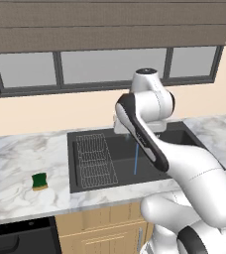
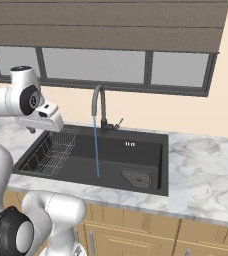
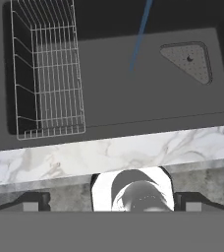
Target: Soak the sponge with water for a few seconds and then drop it inside the sink.
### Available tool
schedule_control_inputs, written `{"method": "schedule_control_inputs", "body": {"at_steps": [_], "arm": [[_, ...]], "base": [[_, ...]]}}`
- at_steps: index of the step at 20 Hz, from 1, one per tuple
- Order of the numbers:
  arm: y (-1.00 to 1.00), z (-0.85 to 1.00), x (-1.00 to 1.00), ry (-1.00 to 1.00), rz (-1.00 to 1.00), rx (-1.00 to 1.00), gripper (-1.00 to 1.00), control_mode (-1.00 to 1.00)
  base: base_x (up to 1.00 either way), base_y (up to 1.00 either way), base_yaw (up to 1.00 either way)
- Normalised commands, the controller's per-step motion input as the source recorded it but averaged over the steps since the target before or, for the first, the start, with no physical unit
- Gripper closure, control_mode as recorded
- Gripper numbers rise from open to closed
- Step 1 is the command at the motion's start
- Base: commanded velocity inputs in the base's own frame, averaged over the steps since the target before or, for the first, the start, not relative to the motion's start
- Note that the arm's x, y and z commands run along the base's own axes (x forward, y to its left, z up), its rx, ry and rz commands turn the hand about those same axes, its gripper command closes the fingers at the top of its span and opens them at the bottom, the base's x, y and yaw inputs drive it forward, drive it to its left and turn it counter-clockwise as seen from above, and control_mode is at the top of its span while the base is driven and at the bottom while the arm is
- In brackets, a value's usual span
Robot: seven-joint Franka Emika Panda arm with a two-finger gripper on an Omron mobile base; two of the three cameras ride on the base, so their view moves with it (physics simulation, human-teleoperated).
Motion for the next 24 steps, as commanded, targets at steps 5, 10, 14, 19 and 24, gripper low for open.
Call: {"method": "schedule_control_inputs", "body": {"at_steps": [5, 10, 14, 19, 24], "arm": [[0.34, -0.05, 0.00, 0.00, 0.00, 0.00, -1.00, -1.00], [0.49, -0.12, 0.00, 0.00, 0.00, 0.00, -1.00, -1.00], [0.61, -0.21, 0.00, 0.00, 0.00, 0.00, -1.00, -1.00], [0.49, -0.16, 0.00, 0.04, 0.00, 0.01, -1.00, -1.00], [0.46, 0.00, 0.00, 0.13, 0.00, 0.05, -1.00, -1.00]], "base": [[0.00, 0.00, 0.00], [0.00, 0.00, 0.00], [0.00, 0.00, 0.00], [0.00, 0.00, 0.00], [0.00, 0.00, 0.00]]}}
